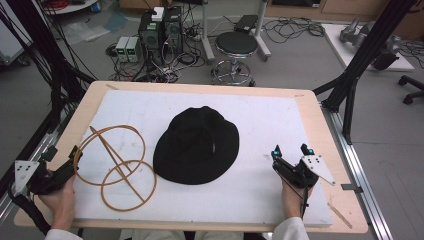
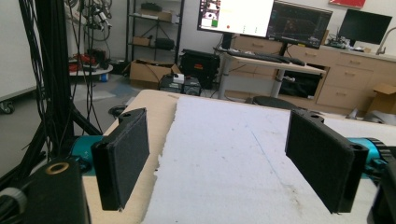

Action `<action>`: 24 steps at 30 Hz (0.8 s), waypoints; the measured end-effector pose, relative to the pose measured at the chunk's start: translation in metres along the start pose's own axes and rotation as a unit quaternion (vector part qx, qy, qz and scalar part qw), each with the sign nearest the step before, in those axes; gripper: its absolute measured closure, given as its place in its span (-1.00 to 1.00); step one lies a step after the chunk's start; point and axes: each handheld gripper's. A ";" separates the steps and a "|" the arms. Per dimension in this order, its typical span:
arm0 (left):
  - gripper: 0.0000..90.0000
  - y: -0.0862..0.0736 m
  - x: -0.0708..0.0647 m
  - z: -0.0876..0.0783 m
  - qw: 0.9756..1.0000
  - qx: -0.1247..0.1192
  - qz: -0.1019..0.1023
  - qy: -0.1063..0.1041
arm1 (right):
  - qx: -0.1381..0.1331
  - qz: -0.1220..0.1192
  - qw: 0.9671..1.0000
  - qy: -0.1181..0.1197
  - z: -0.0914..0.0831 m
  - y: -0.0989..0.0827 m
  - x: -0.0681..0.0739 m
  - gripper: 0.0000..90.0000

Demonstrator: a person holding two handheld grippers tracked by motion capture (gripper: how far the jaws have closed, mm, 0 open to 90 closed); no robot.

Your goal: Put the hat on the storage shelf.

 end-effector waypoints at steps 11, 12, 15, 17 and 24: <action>-0.51 0.000 0.000 0.000 1.000 0.000 -0.007 -0.004 | 0.005 0.019 1.000 -0.001 0.000 -0.001 -0.003 -0.77; -0.51 0.000 0.000 0.000 1.000 0.000 -0.007 -0.004 | 0.005 0.018 1.000 0.000 0.000 -0.001 -0.003 -0.77; -0.51 -0.001 0.001 0.001 1.000 0.002 -0.010 -0.004 | 0.007 0.017 1.000 0.001 0.000 -0.001 -0.004 -0.77; -0.51 -0.001 0.000 0.001 1.000 0.004 -0.006 -0.005 | 0.012 0.019 1.000 0.005 0.000 -0.002 -0.004 -0.77; -0.51 -0.001 -0.001 0.003 1.000 0.005 -0.004 -0.008 | 0.020 0.020 1.000 0.012 0.002 -0.003 -0.003 -0.77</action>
Point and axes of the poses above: each handheld gripper's, and its own axes: z roughly forward along the jaws, y roughly out of its top, x roughly to its left, and after that the axes turned 11 degrees about z, right-handed
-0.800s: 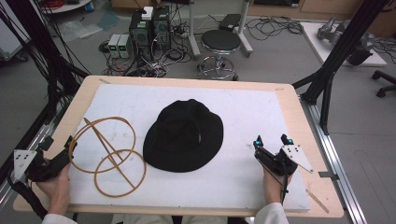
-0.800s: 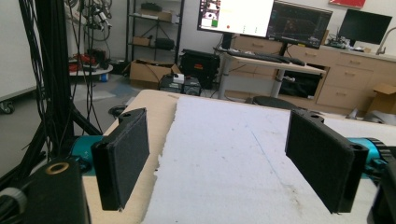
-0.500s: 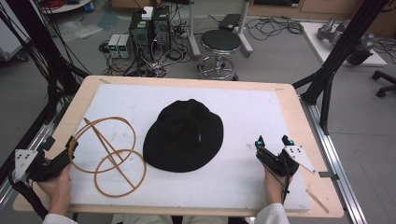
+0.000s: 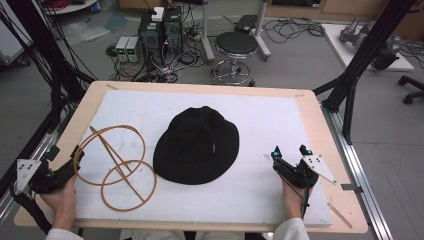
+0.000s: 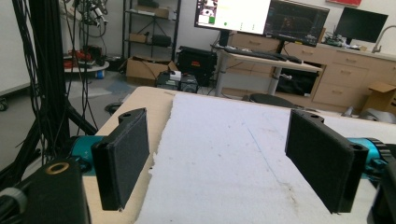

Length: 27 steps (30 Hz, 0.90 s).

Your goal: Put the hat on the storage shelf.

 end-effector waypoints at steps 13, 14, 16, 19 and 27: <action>-0.51 0.000 -0.003 0.001 1.000 -0.003 0.003 -0.006 | 0.029 -0.007 0.997 0.074 0.007 0.004 0.023 -0.77; -0.51 0.000 -0.003 0.001 1.000 -0.002 0.004 -0.007 | 0.029 -0.007 0.997 0.077 0.008 0.005 0.025 -0.77; -0.51 0.000 -0.004 0.002 1.000 -0.001 0.003 -0.009 | 0.033 -0.011 0.995 0.092 0.009 0.006 0.031 -0.77; -0.51 0.000 -0.004 0.001 1.000 -0.001 0.002 -0.010 | 0.036 -0.017 0.994 0.106 0.011 0.007 0.038 -0.77; -0.51 0.001 -0.004 0.000 1.000 -0.005 0.006 -0.007 | 0.051 -0.017 0.990 0.133 0.016 0.007 0.051 -0.77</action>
Point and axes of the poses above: each handheld gripper's, and its own axes: z roughly forward along the jaws, y roughly out of its top, x roughly to its left, and after that the axes turned 11 degrees about z, right-handed
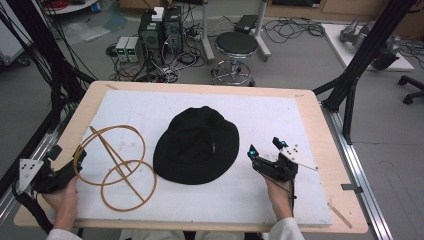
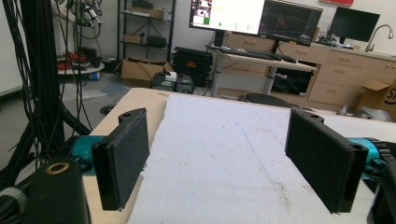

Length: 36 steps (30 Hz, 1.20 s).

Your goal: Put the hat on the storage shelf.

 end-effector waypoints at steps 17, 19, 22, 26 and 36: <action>-0.51 0.004 -0.006 -0.004 0.999 -0.016 0.035 0.010 | 0.011 -0.012 0.999 0.035 0.025 0.003 0.028 -0.77; -0.51 0.004 -0.006 -0.004 0.999 -0.016 0.037 0.010 | 0.016 -0.009 0.999 0.040 0.027 0.002 0.031 -0.77; -0.51 0.004 -0.007 -0.004 0.999 -0.015 0.039 0.010 | 0.020 -0.008 0.999 0.047 0.031 0.002 0.035 -0.77; -0.51 0.004 -0.007 -0.005 0.999 -0.017 0.039 0.010 | 0.030 -0.014 0.998 0.054 0.037 0.000 0.041 -0.77; -0.51 0.004 -0.005 -0.007 0.999 -0.018 0.036 0.013 | 0.045 -0.018 0.996 0.072 0.050 -0.003 0.053 -0.77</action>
Point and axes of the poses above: each handheld gripper's, and its own axes: z roughly forward along the jaws, y roughly out of its top, x roughly to its left, and after that the axes turned 11 degrees about z, right-handed
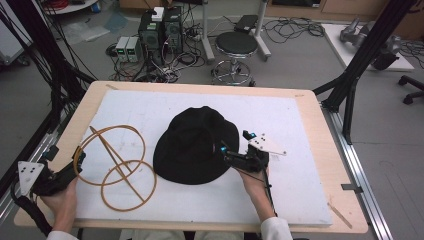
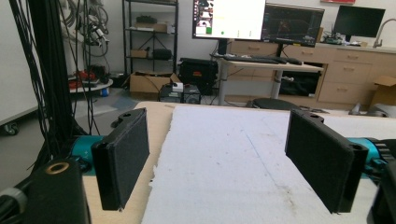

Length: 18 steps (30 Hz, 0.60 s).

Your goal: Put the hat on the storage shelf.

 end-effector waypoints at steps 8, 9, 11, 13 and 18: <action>-0.51 -0.001 0.000 0.000 1.000 0.001 -0.001 -0.002 | 0.018 -0.009 1.000 0.020 0.012 -0.004 0.008 -0.77; -0.51 -0.001 0.000 0.000 1.000 0.000 -0.002 -0.002 | 0.021 -0.008 1.000 0.021 0.014 -0.004 0.008 -0.77; -0.51 -0.001 0.001 0.000 1.000 0.001 -0.002 -0.002 | 0.028 -0.007 0.999 0.027 0.017 -0.005 0.009 -0.77; -0.51 -0.001 0.001 0.000 1.000 0.001 -0.002 -0.001 | 0.033 -0.010 0.999 0.033 0.020 -0.006 0.010 -0.77; -0.51 -0.001 0.001 -0.001 1.000 0.001 -0.004 -0.002 | 0.046 -0.014 0.998 0.042 0.026 -0.008 0.014 -0.77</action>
Point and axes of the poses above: each handheld gripper's, and its own axes: z roughly forward along the jaws, y roughly out of its top, x roughly to its left, and after that the axes turned 11 degrees about z, right-handed
